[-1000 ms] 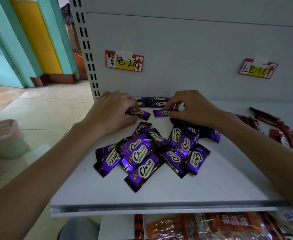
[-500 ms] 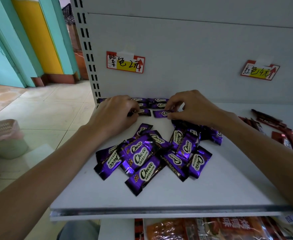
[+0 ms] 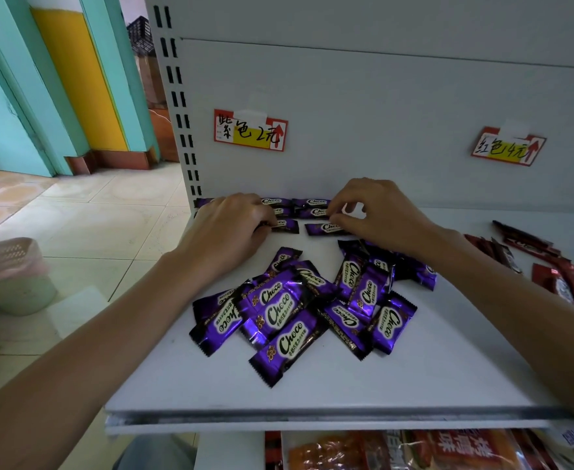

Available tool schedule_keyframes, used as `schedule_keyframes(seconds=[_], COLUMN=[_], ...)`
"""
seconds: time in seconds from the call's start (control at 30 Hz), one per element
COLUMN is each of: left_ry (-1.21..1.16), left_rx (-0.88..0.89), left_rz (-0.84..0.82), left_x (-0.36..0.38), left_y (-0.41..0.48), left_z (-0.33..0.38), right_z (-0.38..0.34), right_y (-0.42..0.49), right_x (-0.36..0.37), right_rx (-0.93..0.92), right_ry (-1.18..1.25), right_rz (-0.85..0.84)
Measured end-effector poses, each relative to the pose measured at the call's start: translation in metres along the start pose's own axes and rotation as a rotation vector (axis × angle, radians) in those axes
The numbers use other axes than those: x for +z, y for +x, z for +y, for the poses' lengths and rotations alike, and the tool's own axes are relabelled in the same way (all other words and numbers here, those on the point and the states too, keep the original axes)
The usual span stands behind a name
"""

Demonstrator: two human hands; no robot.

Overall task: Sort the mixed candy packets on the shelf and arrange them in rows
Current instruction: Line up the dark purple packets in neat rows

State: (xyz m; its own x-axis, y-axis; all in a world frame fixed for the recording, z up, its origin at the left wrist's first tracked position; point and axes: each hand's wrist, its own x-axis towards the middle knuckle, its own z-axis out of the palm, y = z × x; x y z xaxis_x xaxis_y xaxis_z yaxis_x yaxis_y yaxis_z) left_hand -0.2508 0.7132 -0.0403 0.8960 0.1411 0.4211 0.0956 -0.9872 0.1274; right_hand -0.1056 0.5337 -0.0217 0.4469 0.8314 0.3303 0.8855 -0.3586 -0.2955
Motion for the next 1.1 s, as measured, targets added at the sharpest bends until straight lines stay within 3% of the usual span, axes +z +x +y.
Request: schedule_keyframes(seconds=[0.13,0.7,0.87,1.1], left_ry=[-0.002,-0.013,-0.267,-0.436], left_rx=[-0.008,0.000,-0.024,-0.058], left_rz=[0.018,0.076,0.079,-0.113], left_x=[0.000,0.000,-0.016,-0.047], left_y=[0.000,-0.002,-0.006,-0.050], left_z=[0.000,-0.001,0.001,0.005], right_z=[-0.001,0.001,-0.013,-0.069], right_y=[-0.001,0.008,-0.001,-0.029], right_x=[-0.002,0.009,-0.001,-0.009], right_rx=[0.042,-0.007,-0.020,-0.108], right_ry=[0.059,0.055,0.153,0.271], right_rz=[-0.101,-0.048,-0.009,-0.206])
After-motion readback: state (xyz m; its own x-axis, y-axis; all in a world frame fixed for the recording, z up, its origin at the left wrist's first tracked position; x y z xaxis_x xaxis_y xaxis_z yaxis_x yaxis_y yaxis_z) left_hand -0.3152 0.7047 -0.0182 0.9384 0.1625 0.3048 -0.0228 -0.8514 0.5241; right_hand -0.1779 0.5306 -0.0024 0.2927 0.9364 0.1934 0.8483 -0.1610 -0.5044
